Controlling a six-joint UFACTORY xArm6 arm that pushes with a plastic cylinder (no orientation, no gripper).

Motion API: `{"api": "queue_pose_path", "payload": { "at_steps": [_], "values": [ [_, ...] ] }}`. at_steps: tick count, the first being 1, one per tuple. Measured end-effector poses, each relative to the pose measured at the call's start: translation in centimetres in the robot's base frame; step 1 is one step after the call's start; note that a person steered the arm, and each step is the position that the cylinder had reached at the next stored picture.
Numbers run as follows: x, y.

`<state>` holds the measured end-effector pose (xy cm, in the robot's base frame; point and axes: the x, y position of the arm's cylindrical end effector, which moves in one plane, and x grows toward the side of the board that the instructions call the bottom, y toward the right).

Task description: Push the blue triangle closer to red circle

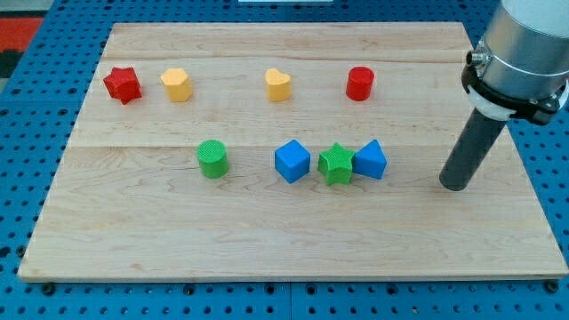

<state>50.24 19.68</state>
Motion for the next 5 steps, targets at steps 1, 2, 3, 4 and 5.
{"api": "queue_pose_path", "payload": {
  "at_steps": [1,2,3,4,5],
  "values": [
    [-4.1,0.4],
    [-10.6,0.0],
    [-16.7,-4.4],
    [-19.0,-5.5],
    [-18.7,-9.5]
  ]
}}
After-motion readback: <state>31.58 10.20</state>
